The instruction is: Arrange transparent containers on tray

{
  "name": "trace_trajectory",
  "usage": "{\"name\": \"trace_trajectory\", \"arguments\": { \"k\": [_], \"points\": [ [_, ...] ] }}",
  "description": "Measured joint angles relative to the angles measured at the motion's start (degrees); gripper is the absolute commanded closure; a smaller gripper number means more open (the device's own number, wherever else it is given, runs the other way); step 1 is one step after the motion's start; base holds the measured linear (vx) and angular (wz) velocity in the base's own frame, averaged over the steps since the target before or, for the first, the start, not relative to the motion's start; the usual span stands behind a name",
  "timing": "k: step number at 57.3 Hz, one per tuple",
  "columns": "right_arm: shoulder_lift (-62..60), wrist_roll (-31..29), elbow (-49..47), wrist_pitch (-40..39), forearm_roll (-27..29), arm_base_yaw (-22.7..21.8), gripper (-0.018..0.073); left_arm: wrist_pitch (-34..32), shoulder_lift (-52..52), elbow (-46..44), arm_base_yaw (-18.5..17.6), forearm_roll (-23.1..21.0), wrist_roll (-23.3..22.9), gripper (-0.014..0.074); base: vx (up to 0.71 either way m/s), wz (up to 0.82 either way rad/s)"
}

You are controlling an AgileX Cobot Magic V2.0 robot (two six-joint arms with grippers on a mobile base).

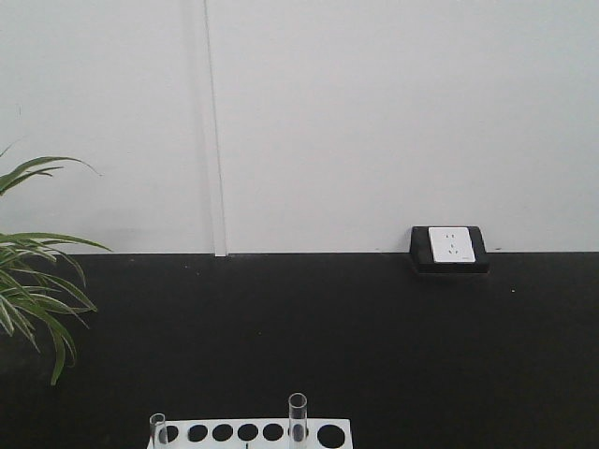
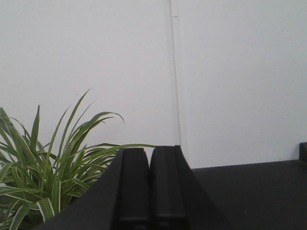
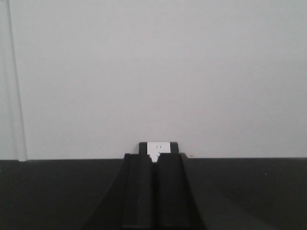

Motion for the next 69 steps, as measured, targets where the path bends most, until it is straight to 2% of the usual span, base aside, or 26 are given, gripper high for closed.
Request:
{"name": "trace_trajectory", "arguments": {
  "k": [10,17,27,32,38,50,59,69],
  "points": [
    [8.7,0.0,-0.55,1.38,0.05,0.0,0.0558,1.01,8.17,-0.42,0.0,0.0,0.11,0.0588,0.0,0.0],
    [12.98,0.0,-0.55,1.68,0.05,0.0,0.0529,4.06,12.99,-0.42,0.0,0.0,0.23,0.0538,0.0,0.0],
    [16.95,0.0,-0.55,1.68,0.05,0.0,0.0442,7.49,18.27,-0.42,0.0,0.0,0.28,0.0396,0.0,0.0],
    [17.62,0.0,-0.55,1.68,0.05,0.0,0.0378,8.63,20.81,-0.42,0.0,0.0,0.28,0.0302,0.0,0.0],
    [18.1,0.0,-0.55,1.68,0.05,0.0,0.0288,9.56,24.4,-0.42,0.0,0.0,0.28,0.0229,0.0,0.0],
    [18.18,0.0,-0.55,1.7,0.05,0.0,0.0166,9.18,32.28,-0.42,0.0,-2.07,-0.82,0.0206,0.0,0.0],
    [18.18,0.0,-0.55,1.7,0.05,0.0,0.0157,4.34,36.78,-0.42,-0.08,-4.23,-1.01,0.0206,0.0,0.0],
    [18.18,0.0,-0.55,1.7,0.05,0.0,0.0157,-1.24,40.49,-0.42,-3.44,-5.41,-1.03,0.0206,0.0,0.0]
  ]
}}
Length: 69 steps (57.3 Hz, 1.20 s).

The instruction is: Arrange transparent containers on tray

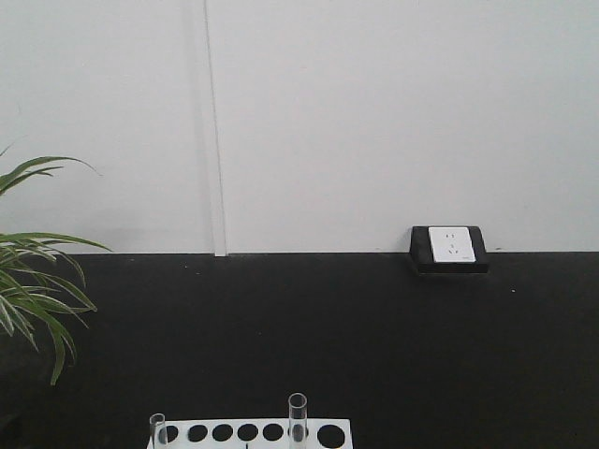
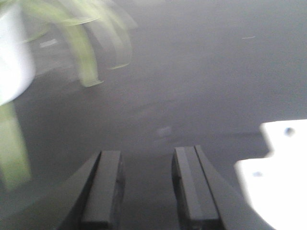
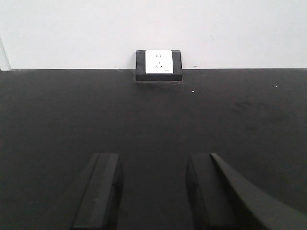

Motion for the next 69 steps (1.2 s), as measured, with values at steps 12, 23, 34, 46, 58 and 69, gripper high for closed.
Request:
{"name": "trace_trajectory", "arguments": {
  "k": [12,23,34,46,58,69],
  "points": [
    [0.0,0.0,0.0,0.0,0.0,0.0,0.0157,-12.15,3.42,6.24,-6.79,0.0,-0.19,0.0206,0.0,0.0],
    [0.0,0.0,0.0,0.0,0.0,0.0,0.0157,-25.14,5.87,13.34,-12.66,0.51,-0.26,0.0206,0.0,0.0],
    [0.0,0.0,0.0,0.0,0.0,0.0,0.0157,-35.38,10.88,14.71,-14.9,6.12,-0.26,0.0184,0.0,0.0],
    [0.0,0.0,0.0,0.0,0.0,0.0,0.0157,-46.59,17.67,14.65,-15.41,8.75,-2.5,0.0104,0.0,0.0],
    [0.0,0.0,0.0,0.0,0.0,0.0,0.0157,-52.18,22.7,14.65,-15.41,8.98,-4.51,0.009,0.0,0.0],
    [0.0,0.0,0.0,0.0,0.0,0.0,0.0157,-56.01,25.15,14.01,-15.41,9.02,-4.7,0.009,0.0,0.0]
  ]
}}
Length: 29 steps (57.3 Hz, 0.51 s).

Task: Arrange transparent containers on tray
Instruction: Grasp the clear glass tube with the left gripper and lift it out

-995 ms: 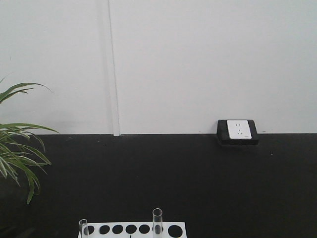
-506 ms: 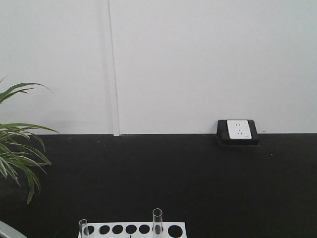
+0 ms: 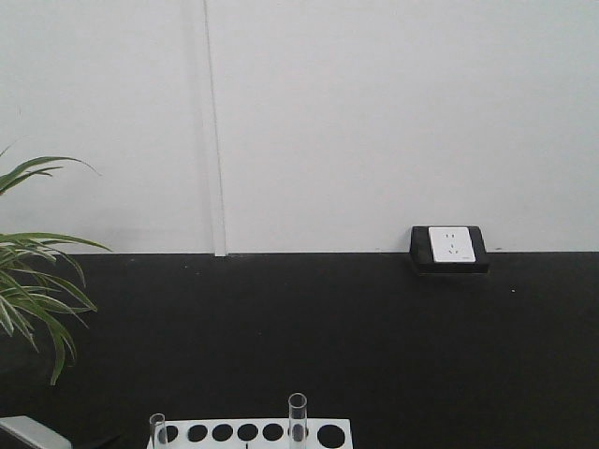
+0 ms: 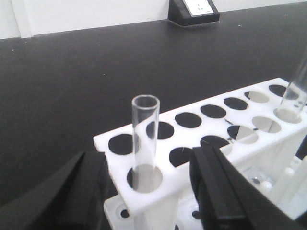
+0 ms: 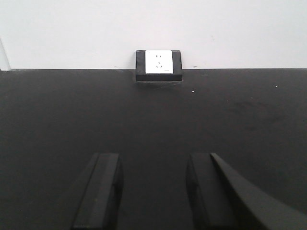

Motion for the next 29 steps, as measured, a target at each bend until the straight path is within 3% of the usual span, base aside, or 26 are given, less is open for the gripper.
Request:
{"name": "trace_trajectory", "arguments": {
  "k": [29],
  "points": [
    [0.0,0.0,0.0,0.0,0.0,0.0,0.0157,-0.5,9.13,-8.22,0.0,0.0,-0.02,0.0113,0.0,0.0]
  ]
}}
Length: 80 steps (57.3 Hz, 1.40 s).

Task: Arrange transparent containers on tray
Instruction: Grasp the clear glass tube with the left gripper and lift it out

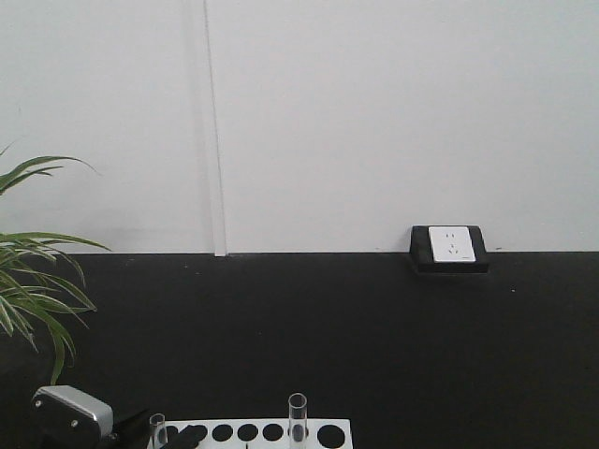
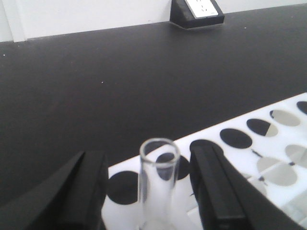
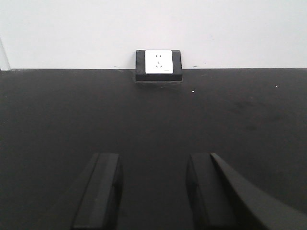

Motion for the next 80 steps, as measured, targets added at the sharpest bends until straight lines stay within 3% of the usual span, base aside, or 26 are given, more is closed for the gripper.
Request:
{"name": "trace_trajectory", "arguments": {
  "k": [22,48,61,80],
  "points": [
    [0.0,0.0,0.0,0.05,0.0,0.0,0.0157,0.05,0.14,0.0,0.0,0.0,-0.25,0.022,0.0,0.0],
    [0.0,0.0,0.0,0.05,0.0,0.0,0.0158,0.05,-0.25,0.0,0.0,1.5,-0.36,0.0486,0.0,0.0],
    [0.0,0.0,0.0,0.05,0.0,0.0,0.0158,1.51,-5.47,-0.07,0.0,1.52,-0.36,0.0499,0.0,0.0],
    [0.0,0.0,0.0,0.05,0.0,0.0,0.0158,15.4,-17.4,-9.03,0.0,1.73,-0.4,0.0499,0.0,0.0]
  ]
}}
